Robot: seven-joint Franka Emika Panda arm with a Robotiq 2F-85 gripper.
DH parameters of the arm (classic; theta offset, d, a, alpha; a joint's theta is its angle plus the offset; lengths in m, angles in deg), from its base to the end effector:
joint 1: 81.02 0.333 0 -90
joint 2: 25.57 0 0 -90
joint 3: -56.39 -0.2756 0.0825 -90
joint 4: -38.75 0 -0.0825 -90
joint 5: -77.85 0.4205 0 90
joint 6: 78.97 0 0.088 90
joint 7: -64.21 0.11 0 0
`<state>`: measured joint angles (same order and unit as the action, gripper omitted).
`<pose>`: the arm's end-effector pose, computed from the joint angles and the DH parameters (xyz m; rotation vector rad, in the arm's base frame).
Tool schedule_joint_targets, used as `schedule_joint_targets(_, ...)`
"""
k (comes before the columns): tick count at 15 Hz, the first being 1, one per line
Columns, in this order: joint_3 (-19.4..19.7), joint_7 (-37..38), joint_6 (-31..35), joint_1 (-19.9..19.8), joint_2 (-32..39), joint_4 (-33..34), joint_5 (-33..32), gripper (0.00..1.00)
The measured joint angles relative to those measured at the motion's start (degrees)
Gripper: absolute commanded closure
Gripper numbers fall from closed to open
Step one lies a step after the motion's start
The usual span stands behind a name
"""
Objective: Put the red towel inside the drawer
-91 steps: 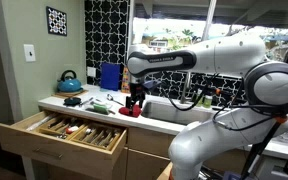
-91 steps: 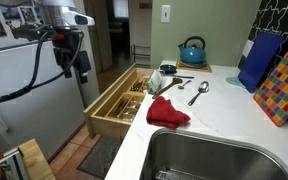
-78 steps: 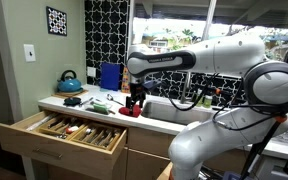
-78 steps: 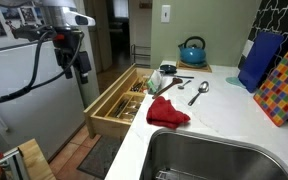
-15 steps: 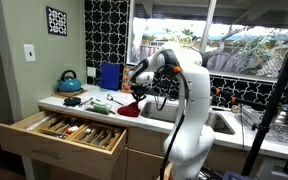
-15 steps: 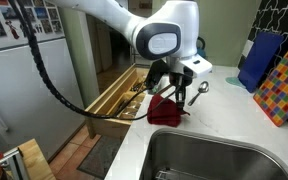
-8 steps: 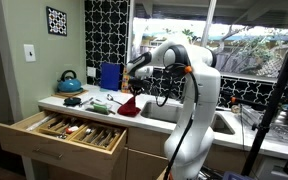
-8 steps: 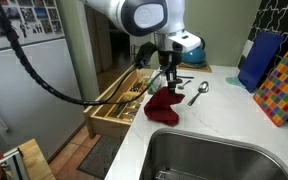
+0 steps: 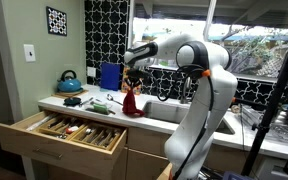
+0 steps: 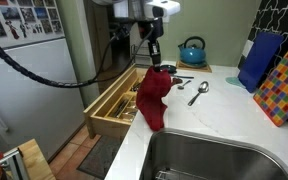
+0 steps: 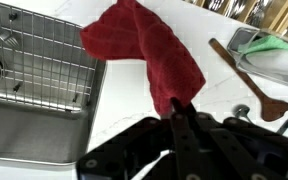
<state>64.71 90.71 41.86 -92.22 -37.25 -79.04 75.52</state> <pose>0.5311 -0.1937 0.4969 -2.8706 1.1928 -0.3985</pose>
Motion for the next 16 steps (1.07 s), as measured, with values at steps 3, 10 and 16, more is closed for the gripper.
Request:
schedule_joint_targets(3,-1.3,-3.0,-0.9,0.3,-3.0,-0.7,0.0,0.97)
schedule_joint_targets(10,-2.0,-4.5,-0.9,0.5,-3.9,-1.1,0.5,0.99)
schedule_joint_targets(16,-6.1,-8.7,-5.9,4.8,-9.7,-0.7,3.1,0.99)
